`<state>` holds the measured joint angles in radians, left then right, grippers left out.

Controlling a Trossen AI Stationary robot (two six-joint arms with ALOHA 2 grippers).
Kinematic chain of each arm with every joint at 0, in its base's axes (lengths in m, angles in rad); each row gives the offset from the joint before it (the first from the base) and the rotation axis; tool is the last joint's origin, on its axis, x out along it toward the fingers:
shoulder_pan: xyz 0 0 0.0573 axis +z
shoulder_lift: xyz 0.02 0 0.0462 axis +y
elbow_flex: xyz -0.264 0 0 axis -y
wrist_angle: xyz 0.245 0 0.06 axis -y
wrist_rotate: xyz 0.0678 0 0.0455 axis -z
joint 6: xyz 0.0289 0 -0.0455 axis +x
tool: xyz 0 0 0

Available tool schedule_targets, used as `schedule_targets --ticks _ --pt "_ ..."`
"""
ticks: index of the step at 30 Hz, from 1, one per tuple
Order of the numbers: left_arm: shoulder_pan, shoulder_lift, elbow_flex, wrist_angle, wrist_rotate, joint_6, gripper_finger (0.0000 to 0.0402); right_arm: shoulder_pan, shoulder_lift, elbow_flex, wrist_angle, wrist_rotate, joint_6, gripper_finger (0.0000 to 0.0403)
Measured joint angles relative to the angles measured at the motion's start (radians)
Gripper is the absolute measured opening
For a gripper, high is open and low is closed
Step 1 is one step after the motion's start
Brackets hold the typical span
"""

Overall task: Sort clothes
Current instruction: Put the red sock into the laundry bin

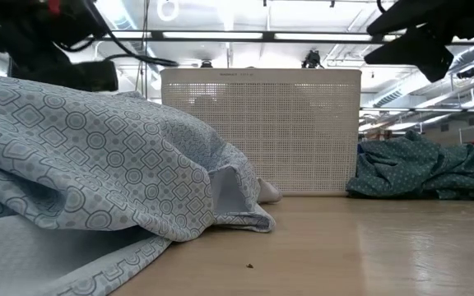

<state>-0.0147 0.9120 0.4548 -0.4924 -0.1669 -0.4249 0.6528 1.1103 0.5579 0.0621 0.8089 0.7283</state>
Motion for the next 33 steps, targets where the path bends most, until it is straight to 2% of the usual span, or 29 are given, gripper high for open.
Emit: schedule_targets --ticks 5,13,15,18,19,24,33 --pt "0.028 0.074 -0.027 0.043 0.009 0.026 0.0111 0.002 0.0 0.0 0.016 0.0 -0.025 0.0208" --pt "0.057 0.203 -0.085 0.2 0.016 0.054 0.0104 0.002 0.0 0.0 0.016 0.0 -0.025 0.0206" --pt "0.057 0.225 -0.085 0.206 0.016 0.053 0.0082 0.002 0.0 0.0 0.017 0.0 -0.025 0.0205" --pt "0.057 0.232 -0.085 0.217 0.019 0.054 0.0021 0.002 0.0 0.0 0.017 0.0 -0.025 0.0204" --pt "0.057 0.231 -0.083 0.215 0.023 0.054 0.0012 0.002 0.0 0.0 0.017 0.0 -0.025 0.0204" --pt "0.048 0.192 -0.029 0.18 0.077 0.054 0.0004 -0.001 0.0 0.0 -0.032 0.0 -0.072 0.0203" --pt "0.018 0.145 0.169 0.016 0.037 0.102 0.0001 -0.001 0.001 0.0 -0.048 -0.001 -0.111 0.0201"
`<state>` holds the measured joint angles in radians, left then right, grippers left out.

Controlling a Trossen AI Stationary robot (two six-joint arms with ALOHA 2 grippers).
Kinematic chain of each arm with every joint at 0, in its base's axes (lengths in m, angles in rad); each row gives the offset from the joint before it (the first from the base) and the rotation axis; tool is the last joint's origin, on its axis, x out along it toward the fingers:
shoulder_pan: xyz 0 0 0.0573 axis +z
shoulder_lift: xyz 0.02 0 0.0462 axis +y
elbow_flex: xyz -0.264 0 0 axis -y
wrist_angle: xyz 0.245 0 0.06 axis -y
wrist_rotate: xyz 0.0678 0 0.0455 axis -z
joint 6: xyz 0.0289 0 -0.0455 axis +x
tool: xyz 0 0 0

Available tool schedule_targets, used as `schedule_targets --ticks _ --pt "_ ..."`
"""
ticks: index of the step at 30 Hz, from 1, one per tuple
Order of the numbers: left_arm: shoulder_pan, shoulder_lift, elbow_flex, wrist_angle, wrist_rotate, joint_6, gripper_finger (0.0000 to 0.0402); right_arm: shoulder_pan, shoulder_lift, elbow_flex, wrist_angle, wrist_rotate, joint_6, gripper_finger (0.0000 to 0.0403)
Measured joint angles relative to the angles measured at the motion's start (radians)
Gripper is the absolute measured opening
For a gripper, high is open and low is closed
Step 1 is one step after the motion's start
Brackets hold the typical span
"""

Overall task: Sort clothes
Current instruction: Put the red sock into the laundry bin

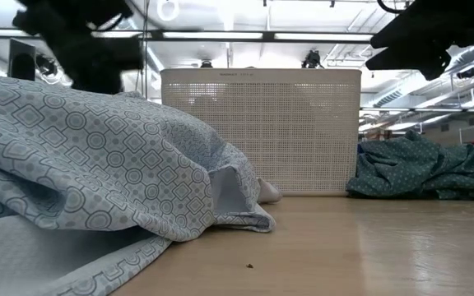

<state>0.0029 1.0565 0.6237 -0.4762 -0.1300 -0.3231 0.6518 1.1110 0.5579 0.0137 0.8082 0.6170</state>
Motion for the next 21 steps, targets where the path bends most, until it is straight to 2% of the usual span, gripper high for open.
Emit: schedule_targets --ticks 8,15,21 --pt "-0.027 -0.002 0.152 -0.049 -0.007 0.051 0.0 0.0 0.0 0.0 -0.048 0.0 -0.091 0.0203" --pt "-0.052 -0.002 0.254 -0.081 -0.008 0.058 0.0 -0.023 0.0 -0.04 -0.093 0.036 0.051 0.0203" --pt "-0.072 -0.002 0.366 -0.083 -0.008 0.085 0.0 -0.031 -0.037 -0.103 -0.095 -0.003 0.164 0.0203"
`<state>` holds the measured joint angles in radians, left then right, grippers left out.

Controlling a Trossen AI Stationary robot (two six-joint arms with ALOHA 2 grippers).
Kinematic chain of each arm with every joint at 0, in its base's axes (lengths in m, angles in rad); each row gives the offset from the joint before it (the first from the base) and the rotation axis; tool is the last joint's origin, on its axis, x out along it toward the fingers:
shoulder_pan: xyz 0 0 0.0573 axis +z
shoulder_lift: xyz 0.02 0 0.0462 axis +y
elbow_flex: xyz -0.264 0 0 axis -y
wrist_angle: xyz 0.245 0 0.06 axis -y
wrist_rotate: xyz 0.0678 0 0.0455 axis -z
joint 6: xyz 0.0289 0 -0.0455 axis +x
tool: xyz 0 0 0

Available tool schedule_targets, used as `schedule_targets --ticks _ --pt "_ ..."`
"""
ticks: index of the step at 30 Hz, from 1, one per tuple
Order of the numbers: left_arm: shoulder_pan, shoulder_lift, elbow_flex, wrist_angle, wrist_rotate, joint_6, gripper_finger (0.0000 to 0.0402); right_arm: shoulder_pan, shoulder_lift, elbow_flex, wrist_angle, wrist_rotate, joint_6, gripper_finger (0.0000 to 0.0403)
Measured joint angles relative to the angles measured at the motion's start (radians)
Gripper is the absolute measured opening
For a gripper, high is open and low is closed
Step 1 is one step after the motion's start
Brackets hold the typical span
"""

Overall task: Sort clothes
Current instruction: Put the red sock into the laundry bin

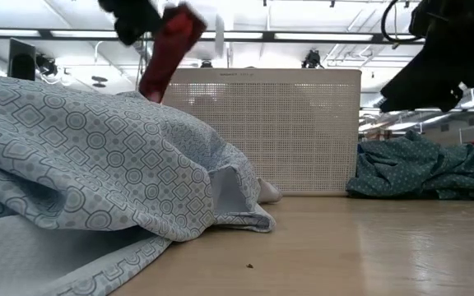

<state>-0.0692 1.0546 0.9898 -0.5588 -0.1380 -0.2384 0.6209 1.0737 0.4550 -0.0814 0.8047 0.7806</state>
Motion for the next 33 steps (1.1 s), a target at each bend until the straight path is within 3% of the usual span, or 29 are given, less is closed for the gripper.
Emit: schedule_targets --ticks 9,19,28,33 --pt "0.014 0.056 0.213 -0.002 -0.049 0.119 0.0 0.025 -0.177 -0.002 -0.029 -0.021 -0.067 0.0203" --pt "0.163 0.304 0.548 -0.044 -0.034 0.334 0.0 0.053 -0.23 -0.003 -0.103 -0.004 -0.057 0.0203" --pt "0.396 0.57 0.853 -0.042 0.217 0.376 0.0 0.053 -0.23 -0.003 -0.104 -0.001 -0.079 0.0203" --pt "0.502 0.7 0.944 -0.045 0.241 0.318 0.0 0.053 -0.23 -0.003 -0.105 -0.001 -0.083 0.0203"
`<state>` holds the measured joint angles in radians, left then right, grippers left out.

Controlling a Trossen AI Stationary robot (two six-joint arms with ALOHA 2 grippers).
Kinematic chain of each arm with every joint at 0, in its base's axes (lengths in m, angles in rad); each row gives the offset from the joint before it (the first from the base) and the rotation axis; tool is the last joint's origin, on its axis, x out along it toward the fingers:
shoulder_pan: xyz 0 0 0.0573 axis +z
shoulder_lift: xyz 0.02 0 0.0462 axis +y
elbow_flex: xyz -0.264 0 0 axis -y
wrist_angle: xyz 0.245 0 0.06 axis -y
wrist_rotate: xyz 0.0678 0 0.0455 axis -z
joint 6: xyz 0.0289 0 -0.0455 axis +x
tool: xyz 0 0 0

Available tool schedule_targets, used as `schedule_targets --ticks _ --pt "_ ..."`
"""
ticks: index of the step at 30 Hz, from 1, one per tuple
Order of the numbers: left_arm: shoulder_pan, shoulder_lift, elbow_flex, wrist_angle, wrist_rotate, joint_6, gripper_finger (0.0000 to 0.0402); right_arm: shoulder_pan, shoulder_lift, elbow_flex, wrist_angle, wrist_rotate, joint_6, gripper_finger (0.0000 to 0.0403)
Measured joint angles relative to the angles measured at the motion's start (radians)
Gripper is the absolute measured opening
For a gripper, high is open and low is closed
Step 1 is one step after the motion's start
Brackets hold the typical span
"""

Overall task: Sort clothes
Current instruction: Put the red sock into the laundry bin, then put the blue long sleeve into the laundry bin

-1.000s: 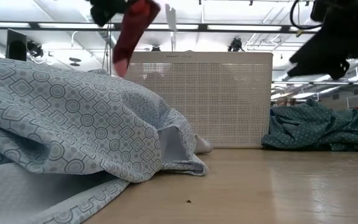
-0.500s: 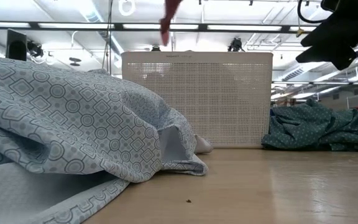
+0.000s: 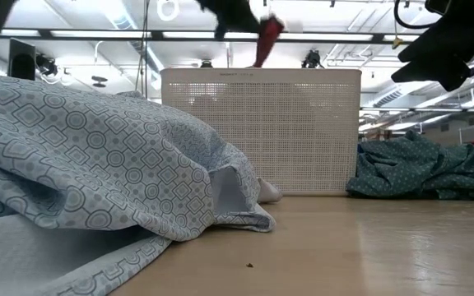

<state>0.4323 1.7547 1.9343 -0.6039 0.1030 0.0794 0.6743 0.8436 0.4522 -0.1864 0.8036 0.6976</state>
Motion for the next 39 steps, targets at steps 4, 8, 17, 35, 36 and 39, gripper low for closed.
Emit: schedule_targets --ticks 4,8,17,35,36,39 --pt "0.051 0.068 0.005 0.002 0.003 -0.069 0.0009 0.0 0.0 0.0 -0.005 0.0 -0.002 0.0203" --pt "0.09 0.109 0.005 -0.016 0.014 -0.111 0.0038 0.0 0.0 0.0 -0.013 0.0 -0.002 0.0203" --pt "0.106 0.103 0.006 -0.056 0.048 -0.118 0.0115 0.0 0.0 0.0 -0.013 0.0 -0.01 0.0203" --pt "-0.081 -0.128 0.006 -0.492 -0.008 -0.034 0.0116 0.0 0.0 0.0 -0.01 -0.001 -0.01 0.0203" --pt "-0.104 -0.141 0.006 -0.511 -0.027 -0.038 0.0116 0.0 0.0 0.0 -0.01 -0.001 -0.007 0.0203" --pt "-0.17 -0.177 0.006 -0.576 -0.071 -0.071 0.0115 0.0 0.0 0.0 -0.011 -0.001 0.0 0.0203"
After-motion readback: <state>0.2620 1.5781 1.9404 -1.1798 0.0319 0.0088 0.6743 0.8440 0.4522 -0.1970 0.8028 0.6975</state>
